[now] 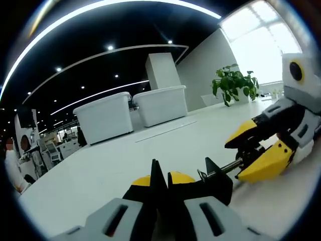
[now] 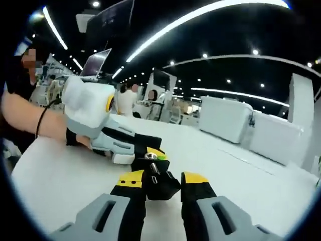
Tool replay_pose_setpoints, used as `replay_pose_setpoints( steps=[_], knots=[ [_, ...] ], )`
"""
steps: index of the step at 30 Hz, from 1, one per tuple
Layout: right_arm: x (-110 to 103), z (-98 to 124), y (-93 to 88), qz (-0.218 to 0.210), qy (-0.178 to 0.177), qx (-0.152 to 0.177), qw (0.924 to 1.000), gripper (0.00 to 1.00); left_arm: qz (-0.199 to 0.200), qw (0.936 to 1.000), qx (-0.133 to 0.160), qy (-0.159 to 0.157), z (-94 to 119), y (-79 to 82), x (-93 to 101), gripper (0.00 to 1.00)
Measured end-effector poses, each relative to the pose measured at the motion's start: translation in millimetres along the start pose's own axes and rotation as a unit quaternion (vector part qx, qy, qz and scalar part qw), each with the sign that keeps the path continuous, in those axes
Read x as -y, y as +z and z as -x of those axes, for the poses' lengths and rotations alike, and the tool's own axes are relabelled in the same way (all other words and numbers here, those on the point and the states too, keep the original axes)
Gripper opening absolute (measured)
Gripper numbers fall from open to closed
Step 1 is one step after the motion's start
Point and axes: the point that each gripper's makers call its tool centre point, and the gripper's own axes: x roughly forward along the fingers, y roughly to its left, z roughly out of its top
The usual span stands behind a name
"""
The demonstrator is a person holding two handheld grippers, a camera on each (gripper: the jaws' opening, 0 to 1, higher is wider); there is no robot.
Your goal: Clamp the fixed fixture on the desktop, loosen the retaining clip, secure it to the edge of the desk, and tighten the retaining clip.
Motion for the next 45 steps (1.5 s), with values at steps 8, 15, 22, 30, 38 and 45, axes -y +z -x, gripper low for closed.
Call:
replay_pose_setpoints(
  steps=[8,15,22,30,38,45],
  knots=[
    [1.0,-3.5,1.7,0.155,-0.028,-0.018,0.9873,0.26,0.001,1.0,0.0,0.0,0.0,0.0,-0.2,0.09],
    [2.2,-4.0,1.6,0.184,-0.037,-0.022,0.982,0.26,0.001,1.0,-0.001,0.001,0.2,-0.2,-0.1,0.09],
    [4.9,-0.9,-9.0,-0.025,-0.003,-0.014,0.9996,0.28,-0.005,1.0,0.001,0.0,0.0,0.2,1.0,0.09],
    [15.9,9.6,9.1,-0.192,0.014,0.037,0.9805,0.26,-0.004,1.0,0.002,-0.001,0.1,0.1,1.4,0.09],
    [4.3,6.9,3.0,-0.223,0.041,0.012,0.9738,0.25,-0.005,1.0,0.003,-0.003,-1.0,0.8,1.8,0.09],
    [5.5,4.8,1.8,-0.208,0.043,0.013,0.977,0.24,-0.005,1.0,0.003,-0.002,-1.2,0.7,1.8,0.09]
  ],
)
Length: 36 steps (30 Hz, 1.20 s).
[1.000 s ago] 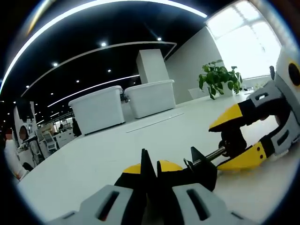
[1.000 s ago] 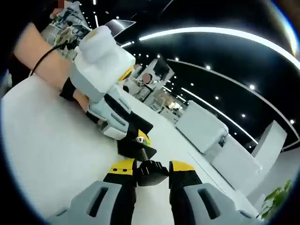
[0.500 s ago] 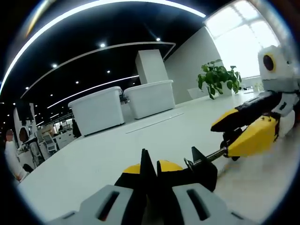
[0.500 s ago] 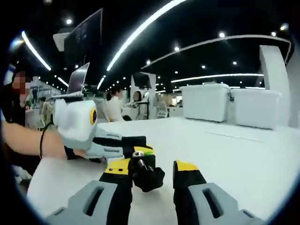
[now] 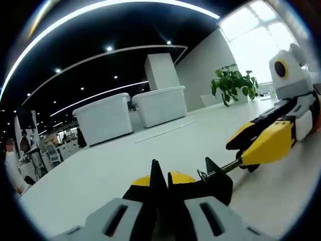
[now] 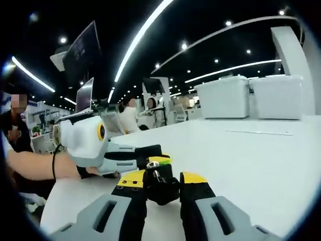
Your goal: Clamp the fixed fixture on the desktop, loosen the retaining clip, secure it to the edge of the desk, and tighten the retaining clip.
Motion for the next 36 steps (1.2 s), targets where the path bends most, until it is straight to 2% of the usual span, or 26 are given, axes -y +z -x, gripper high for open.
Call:
replay_pose_setpoints(
  steps=[6,9,14,16,22,27,29,30,31,32,33,34,36],
  knots=[
    [-5.2,0.5,1.8,0.087,-0.013,0.009,0.9961,0.24,0.001,1.0,0.0,0.001,0.6,-0.2,-0.6,0.09],
    [-7.3,-0.5,2.9,0.154,-0.023,0.01,0.9878,0.24,0.001,1.0,0.0,0.001,1.3,-0.3,-0.6,0.09],
    [-10.7,-0.1,2.2,0.222,-0.038,0.005,0.9744,0.24,0.003,1.0,-0.001,0.001,1.7,-0.4,-1.0,0.09],
    [-11.4,-1.1,2.7,0.255,-0.043,0.003,0.966,0.24,0.003,1.0,-0.001,0.002,1.8,-0.7,-1.2,0.09],
    [-9.5,-4.5,3.0,0.317,-0.057,-0.004,0.9466,0.24,0.004,1.0,-0.002,0.002,1.5,-0.9,-1.8,0.09],
    [-8.0,-5.2,3.5,0.326,-0.058,-0.005,0.9437,0.24,0.005,1.0,-0.003,0.005,2.0,-1.2,-2.8,0.09],
    [-8.0,-3.8,2.3,0.291,-0.046,-0.013,0.9555,0.24,0.004,1.0,-0.002,0.003,1.8,-1.0,-2.4,0.09],
    [-3.0,-1.9,0.3,0.231,-0.044,-0.013,0.9719,0.24,0.004,1.0,-0.002,0.003,1.9,-0.9,-1.9,0.09],
    [-0.7,-0.8,0.1,0.174,-0.039,-0.006,0.984,0.25,0.003,1.0,-0.001,0.002,1.9,-0.7,-1.6,0.09],
    [3.0,0.4,2.6,0.122,-0.036,0.003,0.9918,0.26,0.003,1.0,-0.001,0.002,1.9,-0.7,-1.4,0.09],
    [4.5,1.6,3.3,0.09,-0.03,0.003,0.9955,0.27,0.003,1.0,-0.001,0.002,1.9,-0.7,-1.6,0.09],
    [0.0,5.6,4.9,0.079,-0.028,0.01,0.9965,0.27,0.003,1.0,-0.001,0.002,1.9,-0.7,-1.6,0.09],
    [5.4,5.7,12.1,0.052,-0.027,0.026,0.9979,0.27,0.003,1.0,-0.001,0.001,1.9,-0.7,-1.6,0.09]
  ],
)
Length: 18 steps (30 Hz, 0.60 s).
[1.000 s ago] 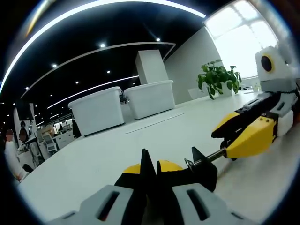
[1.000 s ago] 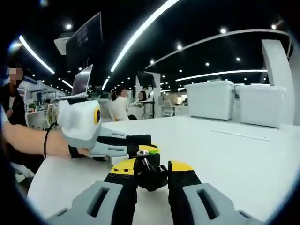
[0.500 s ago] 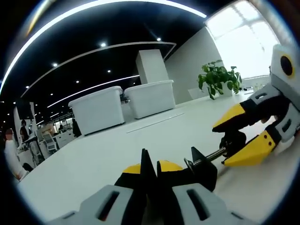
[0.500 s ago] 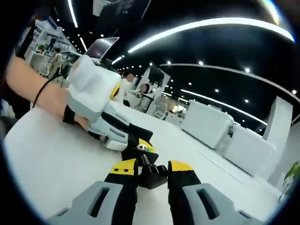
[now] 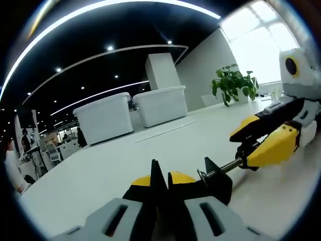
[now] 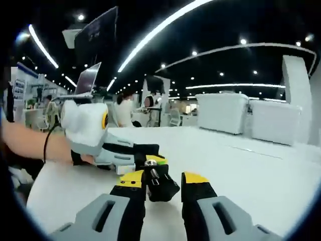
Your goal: Clamp the fixed fixture on the desktop, loosen the retaining clip, secure it to the edge of the desk, and tighten the retaining clip.
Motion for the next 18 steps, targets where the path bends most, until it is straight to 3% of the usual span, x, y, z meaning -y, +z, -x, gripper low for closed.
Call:
replay_pose_setpoints(
  steps=[5,12,18],
  knots=[
    [-1.9,1.3,3.6,-0.031,0.01,0.009,0.9994,0.27,0.0,1.0,0.0,0.0,0.0,0.0,0.1,0.09],
    [-7.5,-1.9,-4.6,-0.029,0.018,-0.01,0.9994,0.23,0.0,1.0,0.0,0.0,-0.2,0.2,0.1,0.09],
    [-10.0,-2.9,-6.1,0.018,0.013,-0.01,0.9997,0.22,0.0,1.0,0.0,0.0,-0.4,0.4,0.1,0.09]
  ],
)
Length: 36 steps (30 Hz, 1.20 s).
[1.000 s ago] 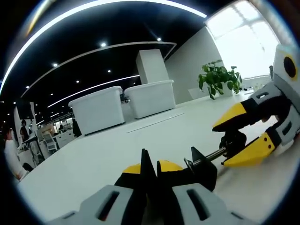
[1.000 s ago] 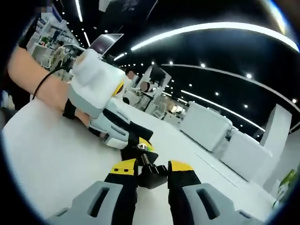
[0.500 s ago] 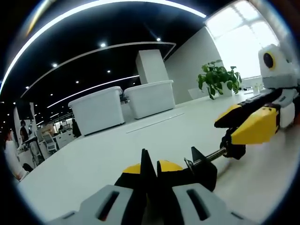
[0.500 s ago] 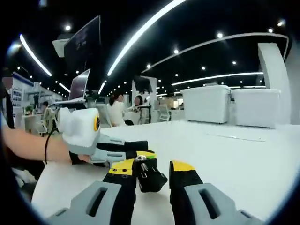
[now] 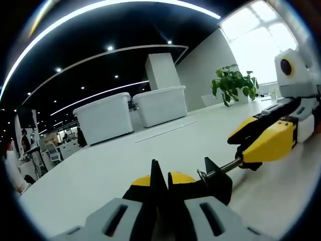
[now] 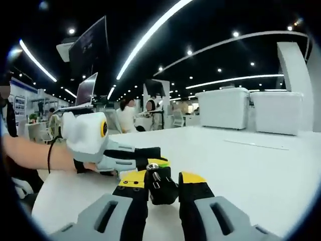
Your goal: Clamp the fixed fixture on the desktop, loosen the retaining clip, secure it to the edge of the desk, and tighten the retaining clip.
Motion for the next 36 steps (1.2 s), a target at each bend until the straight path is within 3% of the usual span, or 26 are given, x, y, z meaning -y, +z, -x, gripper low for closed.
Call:
replay_pose_setpoints(
  steps=[6,10,16,27,29,30,36],
  knots=[
    [-0.7,-1.1,-0.6,0.07,-0.01,-0.003,0.9975,0.22,0.0,1.0,0.0,0.001,0.6,-0.1,0.1,0.09],
    [-2.5,-3.3,-1.8,0.148,-0.022,-0.011,0.9886,0.21,0.0,1.0,-0.001,0.002,0.8,-0.1,0.0,0.09],
    [-2.3,-5.1,-1.4,0.186,-0.028,-0.014,0.9821,0.21,0.001,1.0,-0.001,0.002,1.2,-0.1,0.2,0.09],
    [-4.7,-6.6,-2.7,0.271,-0.046,-0.025,0.9612,0.23,0.002,1.0,-0.002,0.003,1.1,-0.4,-0.1,0.09],
    [-6.5,-6.0,-5.7,0.288,-0.05,-0.036,0.9557,0.25,0.0,1.0,-0.001,0.003,0.8,-0.2,-0.4,0.09],
    [-4.9,-5.3,-10.4,0.31,-0.052,-0.053,0.9478,0.27,-0.003,1.0,0.0,0.003,0.7,0.2,-0.3,0.1],
    [-5.6,-4.6,-7.1,0.306,-0.061,-0.048,0.9487,0.26,-0.027,0.9996,0.004,0.0,0.4,2.8,-1.4,0.15]
  ],
)
